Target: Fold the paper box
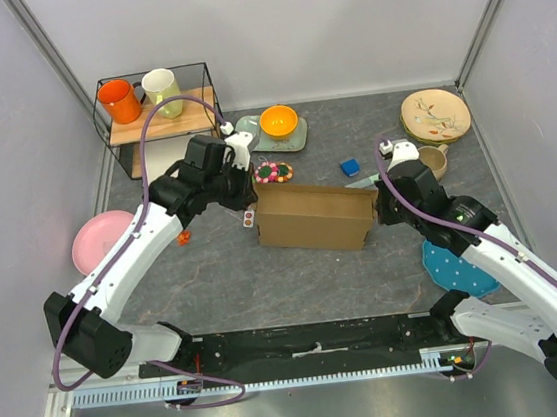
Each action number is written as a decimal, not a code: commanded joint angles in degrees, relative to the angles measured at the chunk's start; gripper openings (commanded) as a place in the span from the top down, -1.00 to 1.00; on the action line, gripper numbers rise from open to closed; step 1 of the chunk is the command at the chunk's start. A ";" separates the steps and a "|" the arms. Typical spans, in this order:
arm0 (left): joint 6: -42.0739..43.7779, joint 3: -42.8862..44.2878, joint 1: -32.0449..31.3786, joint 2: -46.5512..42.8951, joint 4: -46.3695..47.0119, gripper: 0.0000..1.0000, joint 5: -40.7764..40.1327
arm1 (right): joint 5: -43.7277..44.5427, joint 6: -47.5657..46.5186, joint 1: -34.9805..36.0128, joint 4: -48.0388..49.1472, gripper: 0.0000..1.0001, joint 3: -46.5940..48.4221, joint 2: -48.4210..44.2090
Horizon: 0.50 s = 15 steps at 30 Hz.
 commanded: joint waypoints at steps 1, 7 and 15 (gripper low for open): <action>-4.58 -0.23 -0.97 -2.04 5.35 0.97 3.01 | 1.89 1.05 0.72 -3.90 1.00 -1.25 0.89; -7.74 -4.80 -1.58 -3.36 9.13 0.97 3.89 | 1.89 2.54 0.98 -2.06 1.00 -3.71 0.62; -8.10 -11.13 -3.34 -4.68 11.77 0.96 0.91 | 2.07 3.42 1.42 -2.14 1.00 -5.48 -0.60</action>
